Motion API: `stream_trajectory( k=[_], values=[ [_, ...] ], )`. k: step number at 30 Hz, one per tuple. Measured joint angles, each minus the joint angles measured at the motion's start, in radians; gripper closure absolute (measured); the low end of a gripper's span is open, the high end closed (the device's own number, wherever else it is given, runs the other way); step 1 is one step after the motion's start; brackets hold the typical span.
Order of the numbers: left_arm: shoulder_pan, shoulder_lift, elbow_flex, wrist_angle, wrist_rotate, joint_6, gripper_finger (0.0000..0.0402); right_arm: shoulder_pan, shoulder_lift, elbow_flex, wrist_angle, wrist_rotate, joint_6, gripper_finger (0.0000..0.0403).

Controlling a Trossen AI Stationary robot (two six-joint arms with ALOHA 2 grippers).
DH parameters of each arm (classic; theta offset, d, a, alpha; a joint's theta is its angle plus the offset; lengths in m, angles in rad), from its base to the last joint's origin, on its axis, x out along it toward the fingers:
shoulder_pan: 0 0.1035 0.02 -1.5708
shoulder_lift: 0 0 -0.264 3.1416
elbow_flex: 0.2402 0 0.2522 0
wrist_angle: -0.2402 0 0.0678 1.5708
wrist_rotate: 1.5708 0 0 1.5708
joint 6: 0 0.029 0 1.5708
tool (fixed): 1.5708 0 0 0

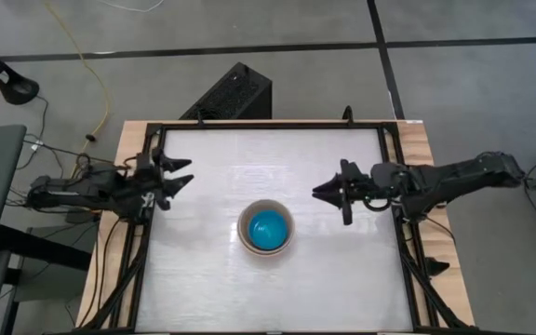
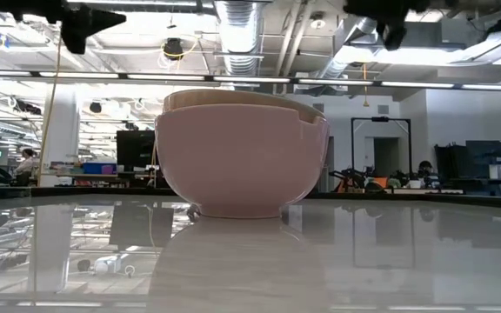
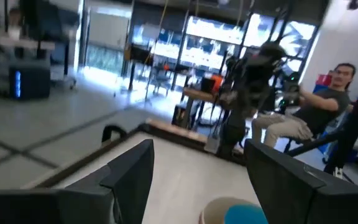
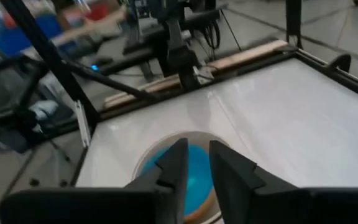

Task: Nest bowls inside each other
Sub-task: Return to Home Position

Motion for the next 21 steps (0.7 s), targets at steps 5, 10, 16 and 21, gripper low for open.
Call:
stream_trajectory(
  k=[5,10,16,21],
  values=[
    [0.0,-0.118,-0.08,0.006,0.003,0.048,0.0164,-0.065,-0.072,-0.232,0.31,-0.104,0.0,0.0331],
    [0.0,-0.22,-0.21,0.067,0.019,-0.028,0.0164,-0.142,-0.11,-0.416,0.557,-0.172,0.025,0.0361],
    [0.0,-0.263,-0.333,0.183,0.033,-0.098,0.0164,-0.235,-0.134,-0.59,0.763,-0.24,0.085,0.038],
    [0.0,-0.257,-0.381,0.217,0.03,-0.1,0.0164,-0.304,-0.133,-0.712,0.952,-0.323,0.136,0.0373]
  ],
)
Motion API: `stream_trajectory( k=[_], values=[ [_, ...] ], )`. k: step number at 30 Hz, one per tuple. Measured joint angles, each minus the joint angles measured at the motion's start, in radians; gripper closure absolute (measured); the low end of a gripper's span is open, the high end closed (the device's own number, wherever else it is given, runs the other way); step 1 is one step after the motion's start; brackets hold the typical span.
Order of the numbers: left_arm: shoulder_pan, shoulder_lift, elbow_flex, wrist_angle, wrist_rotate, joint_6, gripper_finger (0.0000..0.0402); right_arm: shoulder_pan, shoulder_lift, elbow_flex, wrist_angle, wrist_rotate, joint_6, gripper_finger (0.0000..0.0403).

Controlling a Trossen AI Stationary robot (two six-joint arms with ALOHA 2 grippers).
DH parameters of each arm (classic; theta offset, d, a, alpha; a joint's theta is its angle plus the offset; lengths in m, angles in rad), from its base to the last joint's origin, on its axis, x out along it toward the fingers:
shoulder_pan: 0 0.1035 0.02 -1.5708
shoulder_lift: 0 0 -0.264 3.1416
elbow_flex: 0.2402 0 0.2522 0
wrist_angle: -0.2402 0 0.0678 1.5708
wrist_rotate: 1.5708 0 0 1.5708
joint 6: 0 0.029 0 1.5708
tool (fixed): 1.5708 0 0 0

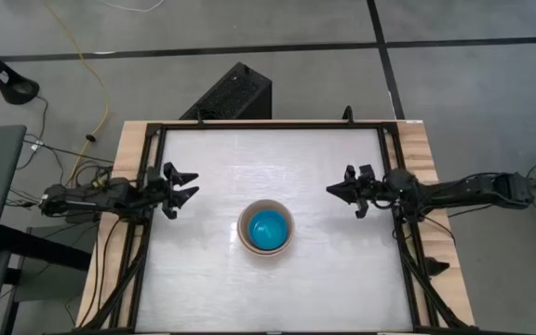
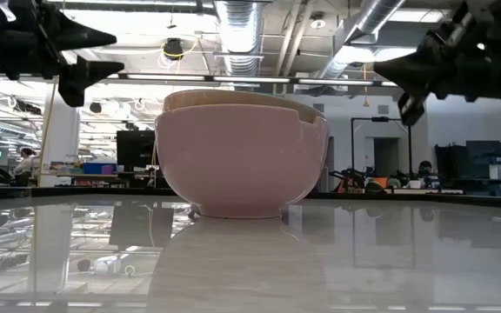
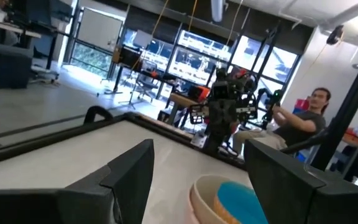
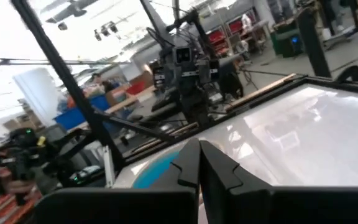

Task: Nest bowls inside each other
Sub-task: Return to Home Position

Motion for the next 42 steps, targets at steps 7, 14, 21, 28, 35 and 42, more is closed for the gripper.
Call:
stream_trajectory(
  k=[7,14,21,28,35,42],
  values=[
    [0.0,0.001,-0.012,-0.016,0.003,-0.038,0.0164,-0.081,-0.013,-0.018,-0.043,-0.162,0.007,0.0377],
    [0.0,0.0,-0.013,-0.085,-0.105,-0.09,0.0164,-0.134,-0.004,-0.018,-0.11,-0.17,0.007,0.0349],
    [0.0,0.001,-0.013,-0.115,-0.106,-0.078,0.0164,-0.137,-0.003,-0.018,-0.193,-0.17,0.005,0.0344],
    [0.0,0.003,-0.014,-0.189,-0.105,-0.077,0.0164,-0.137,-0.003,-0.018,-0.253,-0.17,0.003,0.0343],
    [0.0,0.005,-0.015,-0.186,-0.104,-0.077,0.0164,-0.137,-0.003,-0.019,-0.363,-0.169,0.004,0.0342],
    [0.0,0.005,-0.015,-0.186,-0.104,-0.077,0.0164,-0.137,-0.003,-0.019,-0.487,-0.169,0.004,0.0342]
  ],
)
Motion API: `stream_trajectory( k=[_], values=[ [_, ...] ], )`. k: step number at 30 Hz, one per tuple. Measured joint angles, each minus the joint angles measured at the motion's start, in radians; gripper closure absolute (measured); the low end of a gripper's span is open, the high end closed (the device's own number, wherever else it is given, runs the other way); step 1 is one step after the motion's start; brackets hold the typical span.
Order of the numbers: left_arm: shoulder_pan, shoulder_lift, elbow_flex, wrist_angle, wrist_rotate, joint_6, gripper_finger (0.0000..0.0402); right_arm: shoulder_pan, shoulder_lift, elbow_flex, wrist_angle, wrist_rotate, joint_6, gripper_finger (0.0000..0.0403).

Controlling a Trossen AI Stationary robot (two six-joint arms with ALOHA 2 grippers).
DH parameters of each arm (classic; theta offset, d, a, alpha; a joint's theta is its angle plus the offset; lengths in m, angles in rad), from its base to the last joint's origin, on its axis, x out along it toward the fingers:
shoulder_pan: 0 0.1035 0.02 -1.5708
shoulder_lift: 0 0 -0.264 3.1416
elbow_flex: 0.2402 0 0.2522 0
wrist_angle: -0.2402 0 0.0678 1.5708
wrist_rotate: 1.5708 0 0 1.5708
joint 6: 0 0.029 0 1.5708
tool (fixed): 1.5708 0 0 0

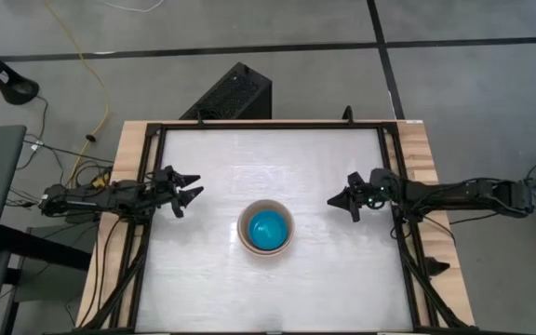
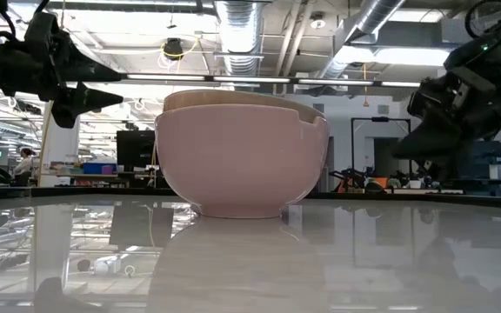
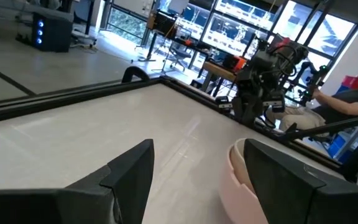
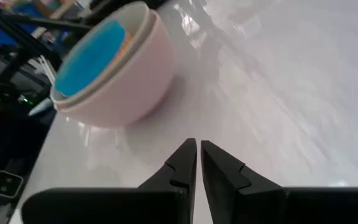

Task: Nest bowls inside each other
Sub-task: Return to Home Position

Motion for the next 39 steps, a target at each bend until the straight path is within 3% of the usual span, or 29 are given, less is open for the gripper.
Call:
stream_trajectory(
  k=[11,39],
  values=[
    [0.0,0.0,0.0,0.0,0.001,0.0,0.0164,0.0,0.0,0.0,-0.101,0.001,0.0,0.0342],
    [0.0,0.0,-0.001,0.001,0.001,0.0,0.0164,0.0,0.0,-0.001,-0.103,0.001,0.001,0.0342]
  ],
)
